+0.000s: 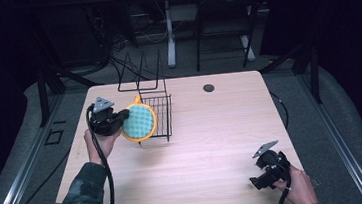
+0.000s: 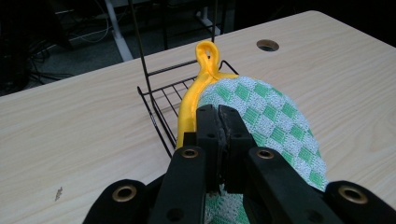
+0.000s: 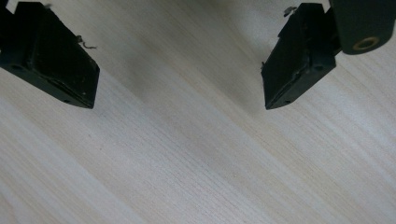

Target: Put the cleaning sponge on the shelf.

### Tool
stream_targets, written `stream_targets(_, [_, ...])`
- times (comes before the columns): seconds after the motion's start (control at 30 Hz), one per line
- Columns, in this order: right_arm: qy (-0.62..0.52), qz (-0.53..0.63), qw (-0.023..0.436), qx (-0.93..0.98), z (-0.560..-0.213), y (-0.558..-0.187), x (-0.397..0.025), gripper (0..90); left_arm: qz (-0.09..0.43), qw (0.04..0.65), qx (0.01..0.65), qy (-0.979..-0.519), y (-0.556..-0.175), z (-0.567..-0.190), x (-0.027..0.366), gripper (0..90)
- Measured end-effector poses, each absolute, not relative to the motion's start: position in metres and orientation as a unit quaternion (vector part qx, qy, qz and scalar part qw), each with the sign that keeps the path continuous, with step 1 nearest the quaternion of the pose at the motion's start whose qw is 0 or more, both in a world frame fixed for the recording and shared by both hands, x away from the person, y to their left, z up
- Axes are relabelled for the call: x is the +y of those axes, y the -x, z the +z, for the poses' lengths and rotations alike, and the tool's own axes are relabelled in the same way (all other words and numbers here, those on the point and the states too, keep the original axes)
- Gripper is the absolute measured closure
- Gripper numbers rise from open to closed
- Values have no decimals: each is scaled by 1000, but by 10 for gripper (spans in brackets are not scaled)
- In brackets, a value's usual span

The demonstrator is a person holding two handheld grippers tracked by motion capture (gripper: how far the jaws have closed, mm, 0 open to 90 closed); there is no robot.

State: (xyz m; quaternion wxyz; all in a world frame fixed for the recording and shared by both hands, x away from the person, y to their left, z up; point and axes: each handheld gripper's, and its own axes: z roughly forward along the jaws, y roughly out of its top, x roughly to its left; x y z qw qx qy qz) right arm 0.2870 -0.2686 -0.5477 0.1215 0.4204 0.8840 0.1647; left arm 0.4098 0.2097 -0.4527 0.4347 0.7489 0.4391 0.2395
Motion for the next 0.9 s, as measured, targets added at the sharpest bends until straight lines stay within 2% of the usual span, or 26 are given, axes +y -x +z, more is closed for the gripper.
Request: stream_targets(0.9, [-421,165,120,884,-549,-287,-268,106,250,441,459,-730,-431,-479,203,882])
